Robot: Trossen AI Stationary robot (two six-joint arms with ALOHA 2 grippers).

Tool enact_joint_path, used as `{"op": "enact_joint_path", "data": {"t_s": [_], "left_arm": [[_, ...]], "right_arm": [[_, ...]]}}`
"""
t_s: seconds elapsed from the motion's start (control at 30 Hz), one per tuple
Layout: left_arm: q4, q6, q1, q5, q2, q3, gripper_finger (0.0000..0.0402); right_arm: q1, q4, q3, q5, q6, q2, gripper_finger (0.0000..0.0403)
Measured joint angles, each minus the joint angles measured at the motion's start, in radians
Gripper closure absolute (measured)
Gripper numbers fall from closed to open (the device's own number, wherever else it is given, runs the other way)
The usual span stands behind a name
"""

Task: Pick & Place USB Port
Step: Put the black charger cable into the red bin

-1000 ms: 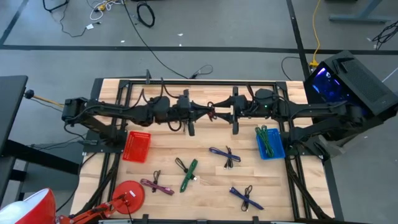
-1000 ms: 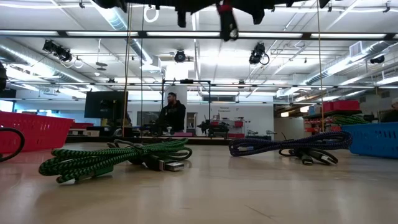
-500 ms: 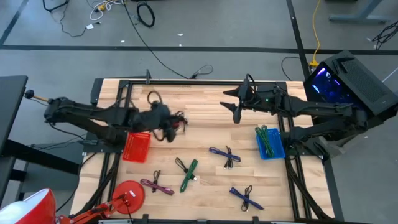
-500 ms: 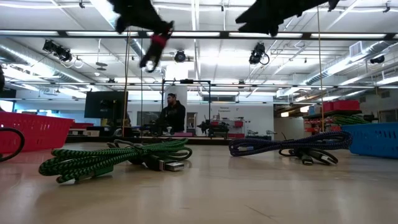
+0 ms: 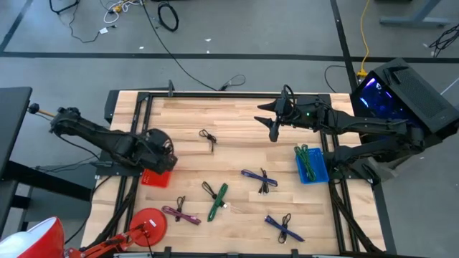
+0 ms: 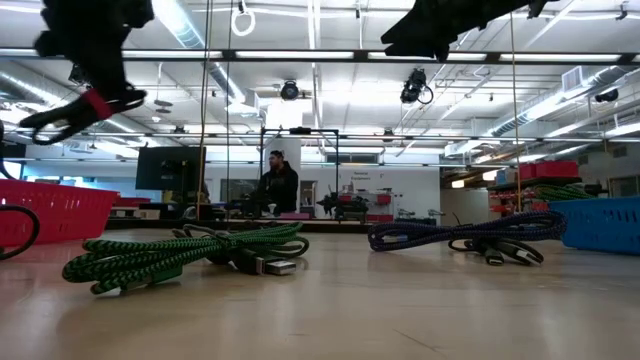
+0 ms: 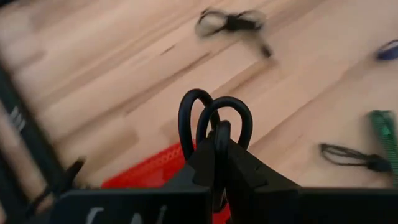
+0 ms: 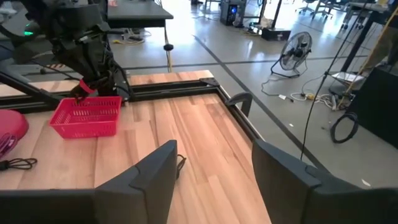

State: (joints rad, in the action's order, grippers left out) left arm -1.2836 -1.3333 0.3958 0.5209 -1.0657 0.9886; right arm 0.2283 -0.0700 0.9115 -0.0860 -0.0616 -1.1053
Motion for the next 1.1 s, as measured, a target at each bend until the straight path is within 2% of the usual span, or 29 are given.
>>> {"op": "enact_joint_path", "data": {"t_s": [0.17, 0.3, 0.53, 0.83, 1.1], "left_arm": [[-0.096, -0.186, 0.042, -0.049, 0.000, 0.000, 0.0385], [-0.115, -0.259, 0.063, -0.090, -0.008, -0.005, 0.0385], [-0.099, -0.380, 0.101, -0.182, -0.041, -0.122, 0.0385], [0.070, -0.412, 0.101, -0.195, -0.042, -0.240, 0.0385], [0.064, -0.410, 0.101, -0.214, -0.042, -0.279, 0.0327]], "right_arm": [[0.000, -0.005, 0.000, 0.000, 0.000, 0.000, 0.0195], [0.000, -0.005, 0.000, 0.000, 0.000, 0.000, 0.0195], [0.000, -0.015, 0.000, 0.042, -0.001, 0.000, 0.0195], [0.000, -0.015, 0.000, 0.043, -0.001, 0.000, 0.0195], [0.000, -0.014, 0.000, 0.047, -0.001, 0.000, 0.0195]]}}
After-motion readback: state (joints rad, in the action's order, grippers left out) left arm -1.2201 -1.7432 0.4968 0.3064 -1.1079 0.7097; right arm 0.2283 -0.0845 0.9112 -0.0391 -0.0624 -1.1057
